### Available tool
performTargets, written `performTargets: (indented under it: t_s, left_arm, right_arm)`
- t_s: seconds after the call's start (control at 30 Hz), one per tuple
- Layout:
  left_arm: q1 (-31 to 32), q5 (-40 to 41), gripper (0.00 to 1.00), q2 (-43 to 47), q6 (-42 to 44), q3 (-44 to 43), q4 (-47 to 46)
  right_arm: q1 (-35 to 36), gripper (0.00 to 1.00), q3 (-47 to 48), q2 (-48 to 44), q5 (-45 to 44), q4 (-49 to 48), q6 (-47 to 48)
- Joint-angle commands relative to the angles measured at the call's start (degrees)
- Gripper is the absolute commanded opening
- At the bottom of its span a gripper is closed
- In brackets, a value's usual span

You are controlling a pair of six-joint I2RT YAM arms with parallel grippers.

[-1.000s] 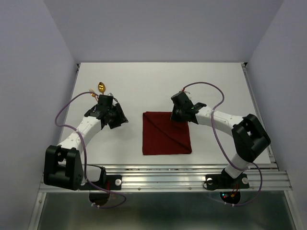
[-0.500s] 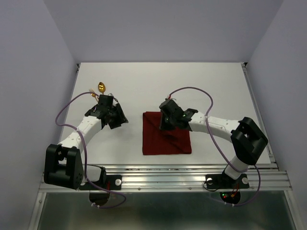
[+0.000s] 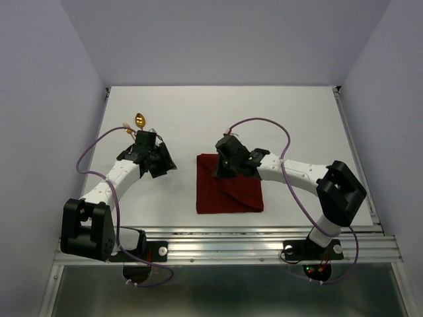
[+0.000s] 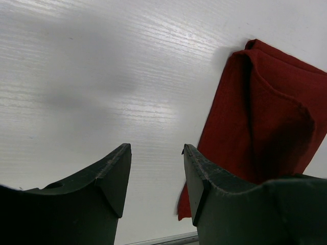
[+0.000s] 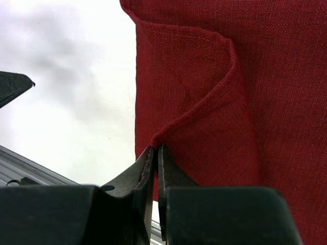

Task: Fold the napkin into a case and place the utensils inside
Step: Fold the top corner of the square-folded napkin at the center of the board.

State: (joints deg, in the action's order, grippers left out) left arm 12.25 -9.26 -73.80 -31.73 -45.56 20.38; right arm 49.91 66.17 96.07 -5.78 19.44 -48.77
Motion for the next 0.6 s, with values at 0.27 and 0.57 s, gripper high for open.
performTargets:
  t_s: [0.27, 0.57]
  left_arm:
    - [-0.2, -0.6, 0.56, 2.4, 0.5, -1.0, -0.1]
    - [-0.1, -2.8, 0.57, 2.9, 0.3, -1.4, -0.4]
  right_arm:
    - [-7.8, 0.01, -3.9, -3.4, -3.3, -2.2, -0.8]
    - [-11.1, 0.01, -5.4, -2.0, -4.1, -3.4, 1.5]
